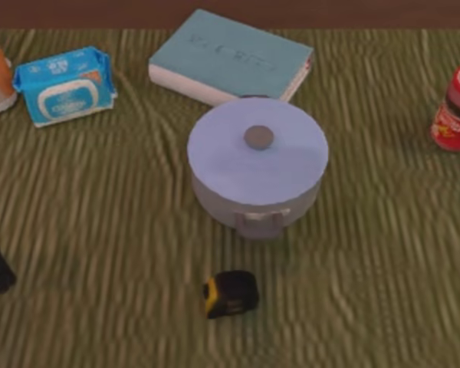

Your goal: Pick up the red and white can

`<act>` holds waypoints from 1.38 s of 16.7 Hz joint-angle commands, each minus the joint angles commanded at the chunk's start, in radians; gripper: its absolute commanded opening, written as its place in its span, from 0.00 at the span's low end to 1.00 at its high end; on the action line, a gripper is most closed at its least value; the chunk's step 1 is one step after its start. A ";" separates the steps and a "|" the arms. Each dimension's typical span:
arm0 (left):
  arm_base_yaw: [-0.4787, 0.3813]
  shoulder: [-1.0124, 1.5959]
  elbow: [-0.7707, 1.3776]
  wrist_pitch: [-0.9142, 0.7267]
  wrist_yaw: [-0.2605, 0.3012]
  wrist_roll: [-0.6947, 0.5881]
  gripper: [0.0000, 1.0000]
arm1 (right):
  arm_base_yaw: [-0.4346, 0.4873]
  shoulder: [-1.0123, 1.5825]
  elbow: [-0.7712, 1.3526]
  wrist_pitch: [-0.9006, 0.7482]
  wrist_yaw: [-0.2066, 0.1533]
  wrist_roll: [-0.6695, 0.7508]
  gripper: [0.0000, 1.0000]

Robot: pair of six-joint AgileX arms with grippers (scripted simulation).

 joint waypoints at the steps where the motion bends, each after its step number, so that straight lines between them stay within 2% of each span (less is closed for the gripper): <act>1: 0.000 0.000 0.000 0.000 0.000 0.000 1.00 | 0.000 0.099 0.100 -0.059 -0.001 -0.005 1.00; 8: 0.000 0.000 0.000 0.000 0.000 0.000 1.00 | -0.003 0.711 0.744 -0.418 -0.004 -0.033 1.00; 13: 0.000 0.000 0.000 0.000 0.000 0.000 1.00 | -0.006 0.990 1.059 -0.577 -0.004 -0.046 1.00; 17: 0.000 0.000 0.000 0.000 0.000 0.000 1.00 | -0.008 1.071 1.156 -0.624 -0.004 -0.049 1.00; 23: 0.000 0.000 0.000 0.000 0.000 0.000 1.00 | -0.004 1.071 1.151 -0.619 -0.004 -0.048 1.00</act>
